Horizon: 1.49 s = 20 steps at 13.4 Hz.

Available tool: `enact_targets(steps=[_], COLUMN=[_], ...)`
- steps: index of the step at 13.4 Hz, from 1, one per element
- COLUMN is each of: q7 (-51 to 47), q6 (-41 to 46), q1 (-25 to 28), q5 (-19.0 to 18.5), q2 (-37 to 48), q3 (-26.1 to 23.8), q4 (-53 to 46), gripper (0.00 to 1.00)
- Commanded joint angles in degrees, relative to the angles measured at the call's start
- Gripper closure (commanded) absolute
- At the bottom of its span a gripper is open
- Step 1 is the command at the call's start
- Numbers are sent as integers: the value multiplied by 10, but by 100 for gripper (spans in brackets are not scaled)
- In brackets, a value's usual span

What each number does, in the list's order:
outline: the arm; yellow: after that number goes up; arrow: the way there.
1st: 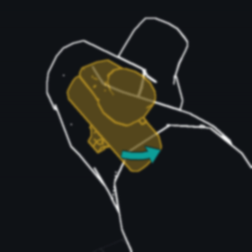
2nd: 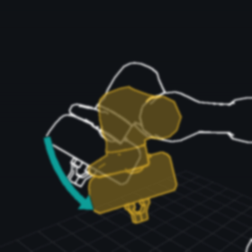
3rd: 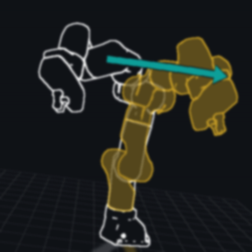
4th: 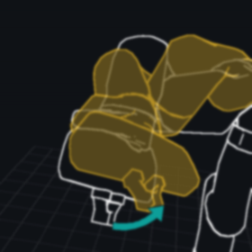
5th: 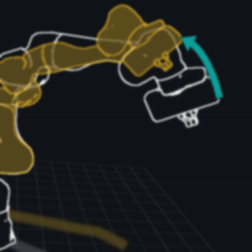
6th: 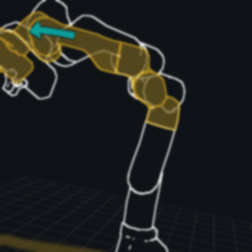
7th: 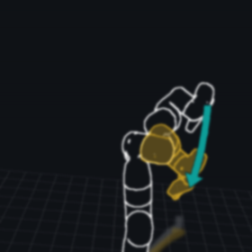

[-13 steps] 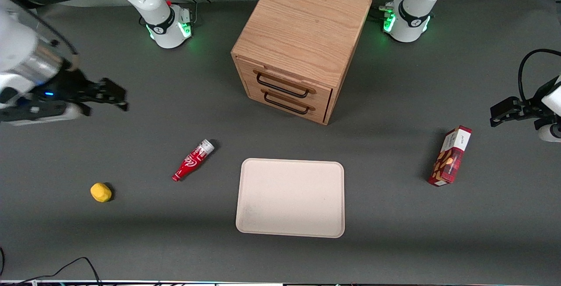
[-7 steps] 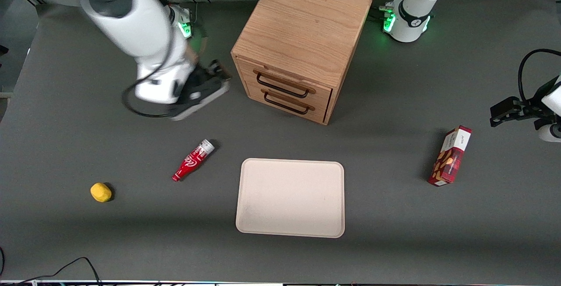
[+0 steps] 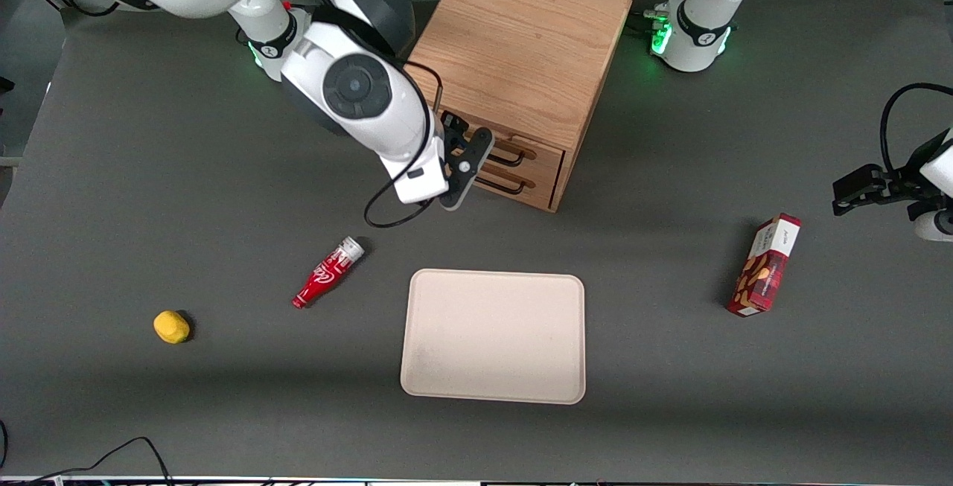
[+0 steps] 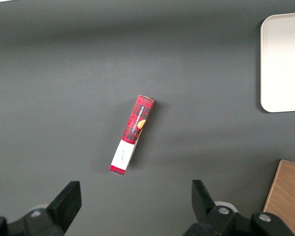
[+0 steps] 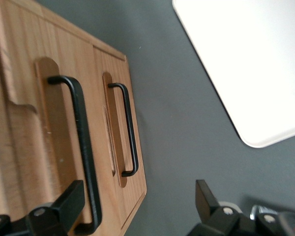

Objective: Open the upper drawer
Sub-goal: 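Hook the right gripper onto the upper drawer's black handle, then pull the handle outward with the right gripper, sliding the drawer open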

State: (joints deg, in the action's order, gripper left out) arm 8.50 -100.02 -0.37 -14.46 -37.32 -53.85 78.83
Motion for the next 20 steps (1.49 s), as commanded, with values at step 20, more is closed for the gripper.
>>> enact_targets(steps=[20], q7=[130], q6=[-98], q1=[45], q5=[-32], q2=[-57], q3=[109], q4=[-79], gripper=[0])
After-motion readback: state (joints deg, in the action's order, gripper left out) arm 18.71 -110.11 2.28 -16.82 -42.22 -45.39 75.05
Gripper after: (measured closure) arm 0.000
